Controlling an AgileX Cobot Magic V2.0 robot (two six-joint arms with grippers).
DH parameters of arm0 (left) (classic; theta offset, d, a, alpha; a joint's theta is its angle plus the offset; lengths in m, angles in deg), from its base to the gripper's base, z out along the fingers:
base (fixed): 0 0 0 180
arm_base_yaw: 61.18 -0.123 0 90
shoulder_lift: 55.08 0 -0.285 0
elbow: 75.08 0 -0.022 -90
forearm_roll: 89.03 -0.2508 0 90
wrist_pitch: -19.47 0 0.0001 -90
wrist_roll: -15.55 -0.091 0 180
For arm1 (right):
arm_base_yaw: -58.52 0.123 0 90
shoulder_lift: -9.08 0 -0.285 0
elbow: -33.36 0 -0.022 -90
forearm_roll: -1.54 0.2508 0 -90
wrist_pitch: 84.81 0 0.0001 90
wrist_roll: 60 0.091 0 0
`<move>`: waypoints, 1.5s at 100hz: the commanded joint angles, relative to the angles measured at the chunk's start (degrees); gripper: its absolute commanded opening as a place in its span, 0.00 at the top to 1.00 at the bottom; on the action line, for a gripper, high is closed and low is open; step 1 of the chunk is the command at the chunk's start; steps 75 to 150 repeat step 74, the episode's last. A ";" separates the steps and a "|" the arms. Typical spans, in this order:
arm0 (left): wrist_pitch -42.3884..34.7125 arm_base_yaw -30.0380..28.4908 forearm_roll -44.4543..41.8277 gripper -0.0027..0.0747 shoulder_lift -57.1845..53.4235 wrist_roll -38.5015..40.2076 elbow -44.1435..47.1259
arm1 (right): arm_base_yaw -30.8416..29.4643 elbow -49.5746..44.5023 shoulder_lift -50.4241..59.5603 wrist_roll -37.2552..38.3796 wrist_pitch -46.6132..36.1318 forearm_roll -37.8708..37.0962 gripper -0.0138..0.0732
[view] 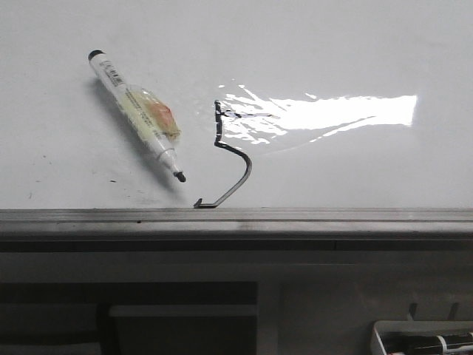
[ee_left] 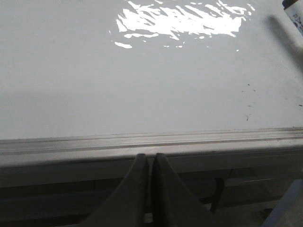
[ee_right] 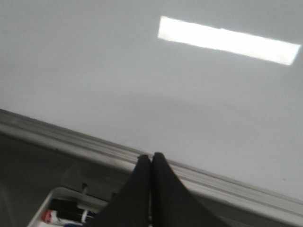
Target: Write number 5 on whiteboard
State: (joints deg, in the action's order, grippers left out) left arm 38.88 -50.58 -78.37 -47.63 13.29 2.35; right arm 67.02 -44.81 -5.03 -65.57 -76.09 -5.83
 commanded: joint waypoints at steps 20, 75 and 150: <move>-2.95 -0.20 0.85 0.99 -0.98 0.50 1.01 | -0.94 -1.27 7.11 0.24 9.53 -4.75 0.91; -2.95 -0.20 0.85 0.99 -0.89 0.50 1.01 | -0.94 -1.27 7.11 0.24 9.18 -4.75 0.91; -2.95 -0.20 0.85 0.99 -0.89 0.50 1.01 | -0.94 -1.27 7.11 0.24 9.18 -4.75 0.91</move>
